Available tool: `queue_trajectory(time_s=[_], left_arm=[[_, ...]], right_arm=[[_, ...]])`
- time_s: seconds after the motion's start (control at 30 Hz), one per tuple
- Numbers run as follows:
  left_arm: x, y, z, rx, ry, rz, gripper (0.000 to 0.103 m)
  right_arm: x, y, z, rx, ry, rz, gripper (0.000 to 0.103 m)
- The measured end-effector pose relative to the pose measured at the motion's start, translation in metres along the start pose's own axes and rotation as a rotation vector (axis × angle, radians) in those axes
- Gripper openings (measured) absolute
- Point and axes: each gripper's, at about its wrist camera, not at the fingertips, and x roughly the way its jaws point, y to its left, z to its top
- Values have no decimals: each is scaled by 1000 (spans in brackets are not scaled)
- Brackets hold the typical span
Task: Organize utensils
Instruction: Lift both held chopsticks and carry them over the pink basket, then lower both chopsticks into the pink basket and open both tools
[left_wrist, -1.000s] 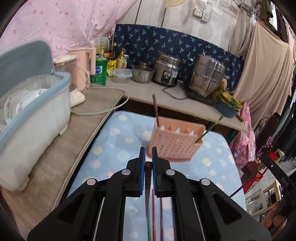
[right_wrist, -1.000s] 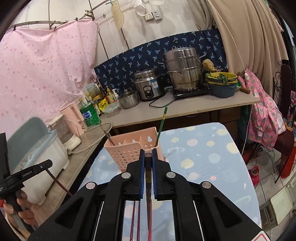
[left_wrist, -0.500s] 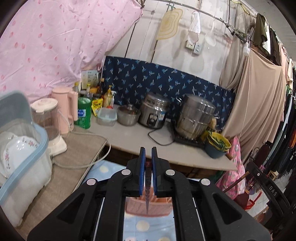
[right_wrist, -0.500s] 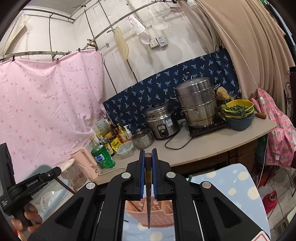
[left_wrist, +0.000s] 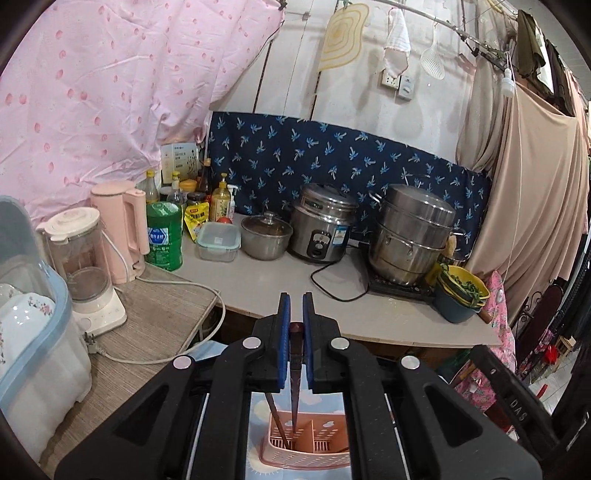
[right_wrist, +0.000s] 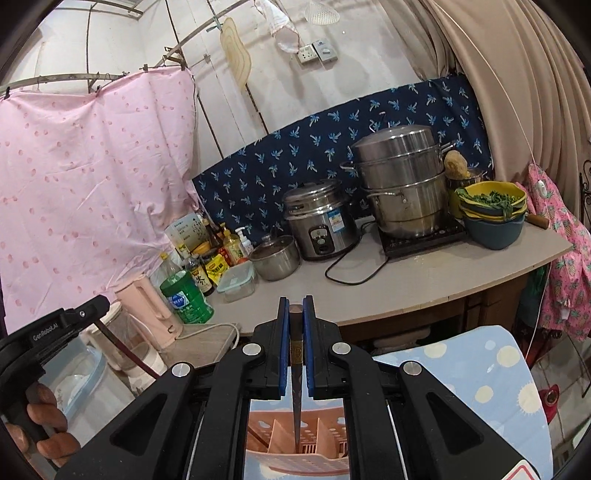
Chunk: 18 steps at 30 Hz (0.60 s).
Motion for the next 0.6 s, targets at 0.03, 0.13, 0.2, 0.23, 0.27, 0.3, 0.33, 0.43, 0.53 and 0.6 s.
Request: queue_trajectory(time_s=[0.03, 0.13, 0.2, 0.23, 0.27, 0.3, 0.33, 0.43, 0.53, 0.6], left_arm=[[4, 1, -4, -1, 8, 1, 6], [16, 5, -15, -2, 37, 5, 6], [24, 6, -24, -1, 61, 8, 6], [27, 7, -28, 0, 71, 9, 7], [31, 8, -34, 0, 84, 10, 7], [34, 9, -37, -1, 95, 9, 7], [37, 10, -42, 0, 106, 9, 7], [46, 12, -55, 3, 136, 14, 7], [47, 14, -65, 12, 152, 18, 13], [44, 14, -71, 10, 157, 32, 31]], right_arm=[[6, -2, -5, 1, 13, -2, 7], [19, -6, -19, 6, 48, -10, 7], [25, -9, -27, 7, 69, -13, 7], [29, -9, -30, 4, 79, -16, 7], [32, -9, -34, 1, 91, -21, 7], [34, -10, -37, -1, 98, -26, 7], [36, -10, -40, -7, 106, -31, 7], [36, -12, -47, -7, 116, -35, 11], [29, -13, -48, -4, 111, -35, 20], [22, -13, -47, -4, 101, -32, 24]])
